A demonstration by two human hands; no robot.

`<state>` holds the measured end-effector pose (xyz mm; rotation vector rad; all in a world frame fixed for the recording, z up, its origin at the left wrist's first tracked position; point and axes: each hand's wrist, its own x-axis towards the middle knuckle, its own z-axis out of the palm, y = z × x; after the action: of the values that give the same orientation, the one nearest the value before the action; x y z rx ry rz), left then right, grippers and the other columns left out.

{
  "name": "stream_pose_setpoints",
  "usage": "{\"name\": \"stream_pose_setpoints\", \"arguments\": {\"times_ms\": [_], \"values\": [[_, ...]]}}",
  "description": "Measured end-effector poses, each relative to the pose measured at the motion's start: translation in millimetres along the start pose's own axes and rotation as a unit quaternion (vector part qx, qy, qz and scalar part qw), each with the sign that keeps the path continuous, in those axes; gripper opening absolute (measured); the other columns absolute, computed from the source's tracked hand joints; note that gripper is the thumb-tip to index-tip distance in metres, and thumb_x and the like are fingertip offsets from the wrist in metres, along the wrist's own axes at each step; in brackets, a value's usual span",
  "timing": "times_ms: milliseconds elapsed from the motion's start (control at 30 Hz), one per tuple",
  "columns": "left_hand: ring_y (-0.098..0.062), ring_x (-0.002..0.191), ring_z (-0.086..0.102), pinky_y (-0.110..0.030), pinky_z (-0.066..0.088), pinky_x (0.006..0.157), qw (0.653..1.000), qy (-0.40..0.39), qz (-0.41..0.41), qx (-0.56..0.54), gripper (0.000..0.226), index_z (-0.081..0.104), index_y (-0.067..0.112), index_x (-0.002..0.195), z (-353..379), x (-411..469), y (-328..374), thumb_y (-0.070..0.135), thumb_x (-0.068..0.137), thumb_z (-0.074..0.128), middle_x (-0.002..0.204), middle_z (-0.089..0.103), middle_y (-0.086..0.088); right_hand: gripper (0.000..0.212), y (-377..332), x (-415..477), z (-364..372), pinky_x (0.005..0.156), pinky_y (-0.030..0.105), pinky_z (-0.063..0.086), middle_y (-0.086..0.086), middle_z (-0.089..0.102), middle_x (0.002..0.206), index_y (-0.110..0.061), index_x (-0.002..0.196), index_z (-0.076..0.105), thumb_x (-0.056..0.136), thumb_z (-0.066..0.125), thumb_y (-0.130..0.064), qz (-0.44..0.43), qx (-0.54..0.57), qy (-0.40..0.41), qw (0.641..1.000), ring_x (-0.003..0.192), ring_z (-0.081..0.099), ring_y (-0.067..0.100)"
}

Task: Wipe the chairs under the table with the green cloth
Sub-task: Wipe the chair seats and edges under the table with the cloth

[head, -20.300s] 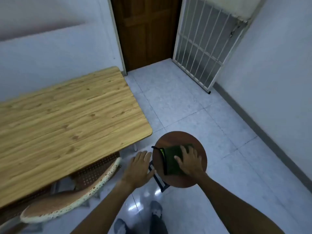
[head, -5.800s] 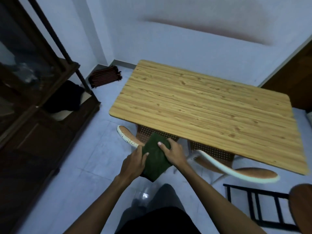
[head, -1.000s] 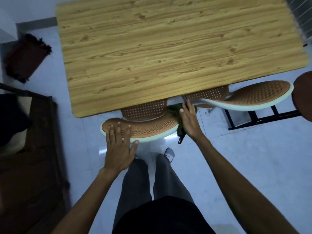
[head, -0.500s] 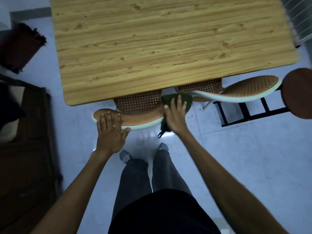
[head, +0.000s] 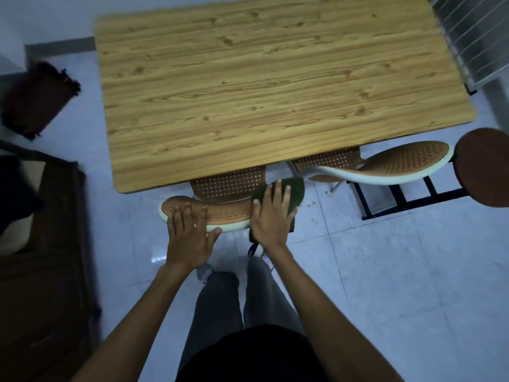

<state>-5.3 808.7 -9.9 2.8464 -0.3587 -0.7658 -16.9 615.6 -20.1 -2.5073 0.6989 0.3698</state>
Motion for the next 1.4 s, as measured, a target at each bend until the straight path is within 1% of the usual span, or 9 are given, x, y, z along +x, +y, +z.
{"name": "stream_pose_setpoints", "arguments": {"times_ms": [167,267,433,567,667,733,867,1067,1400], "values": [[-0.053,0.141,0.024,-0.064,0.016,0.115,1.0,0.01,-0.004,0.008,0.088,0.041,0.005,0.146,4.3,0.8,0.0,0.067,0.09,0.011,0.151,0.031,-0.034,0.053,37.0,72.2,-28.5,0.118,0.049,0.031,0.013,0.031,0.161,-0.006,0.151,0.039,0.1,0.047,-0.022,0.032,0.059,-0.042,0.997,0.149,0.023,0.035],[-0.055,0.138,0.029,-0.065,0.02,0.113,0.999,0.029,0.0,0.015,0.079,0.042,0.003,0.145,5.6,0.4,0.7,0.059,0.092,0.022,0.149,0.032,-0.036,0.055,48.5,104.5,-44.3,0.076,0.034,0.057,0.015,0.059,0.134,-0.014,0.15,0.044,0.095,0.048,-0.007,0.136,0.256,-0.101,0.952,0.098,0.066,0.024],[-0.056,0.138,0.028,-0.065,0.018,0.114,0.998,0.054,0.001,0.019,0.076,0.042,0.003,0.145,11.4,-0.7,-0.2,0.055,0.092,0.027,0.149,0.032,-0.037,0.038,65.2,149.4,-50.5,0.064,0.051,0.056,0.015,0.055,0.107,-0.002,0.132,0.049,0.098,0.051,-0.018,0.292,0.372,-0.319,0.821,0.093,0.059,0.038],[-0.056,0.139,0.027,-0.065,0.018,0.115,0.997,0.071,0.007,0.022,0.075,0.04,0.003,0.146,15.8,1.0,-2.5,0.054,0.093,0.028,0.149,0.031,-0.038,0.027,71.3,167.3,-47.0,0.056,0.036,0.041,0.009,0.05,0.074,0.001,0.116,0.056,0.1,0.051,-0.02,0.277,0.355,-0.337,0.827,0.057,0.047,0.025],[-0.055,0.142,0.021,-0.063,0.011,0.117,0.998,0.06,-0.002,0.022,0.078,0.035,0.004,0.149,17.4,-0.4,-2.5,0.057,0.092,0.025,0.151,0.026,-0.039,0.024,71.9,154.4,-46.6,0.06,0.032,0.048,0.011,0.06,0.091,-0.003,0.113,0.061,0.097,0.05,-0.017,0.224,0.331,-0.278,0.874,0.07,0.058,0.023],[-0.055,0.143,0.019,-0.062,0.009,0.117,0.998,0.055,-0.008,0.02,0.077,0.034,0.005,0.149,16.4,0.1,-1.3,0.057,0.092,0.027,0.152,0.024,-0.039,0.031,69.9,132.5,-44.7,0.085,0.04,0.054,0.013,0.06,0.123,-0.007,0.125,0.057,0.098,0.045,-0.016,0.152,0.332,-0.221,0.904,0.104,0.061,0.027],[-0.052,0.145,0.014,-0.061,0.005,0.118,0.999,0.039,-0.013,0.023,0.076,0.032,0.006,0.15,13.9,0.4,1.9,0.055,0.093,0.03,0.154,0.02,-0.038,0.06,54.5,41.1,-24.4,0.121,0.058,0.007,0.013,0.008,0.168,-0.01,0.158,0.02,0.106,0.027,-0.04,0.001,0.017,-0.042,0.999,0.153,0.004,0.039],[-0.051,0.146,0.011,-0.061,0.005,0.118,0.999,0.013,-0.01,0.036,0.078,0.024,0.006,0.152,9.7,-1.2,0.2,0.052,0.09,0.017,0.156,0.017,-0.034,0.067,-27.6,-80.6,46.6,0.121,0.062,-0.003,0.003,0.008,0.169,-0.013,0.159,0.018,0.101,0.026,-0.044,-0.149,-0.078,-0.018,0.986,0.155,-0.005,0.032],[-0.049,0.14,0.026,-0.06,0.016,0.116,0.997,0.067,-0.013,0.027,0.077,0.032,0.006,0.149,10.8,-4.1,1.7,0.057,0.094,0.024,0.151,0.031,-0.031,0.057,37.6,-1.0,-17.3,0.121,0.061,0.001,0.002,0.028,0.164,-0.02,0.153,0.038,0.103,0.025,-0.043,-0.142,-0.096,-0.015,0.985,0.155,0.008,0.027]]}}
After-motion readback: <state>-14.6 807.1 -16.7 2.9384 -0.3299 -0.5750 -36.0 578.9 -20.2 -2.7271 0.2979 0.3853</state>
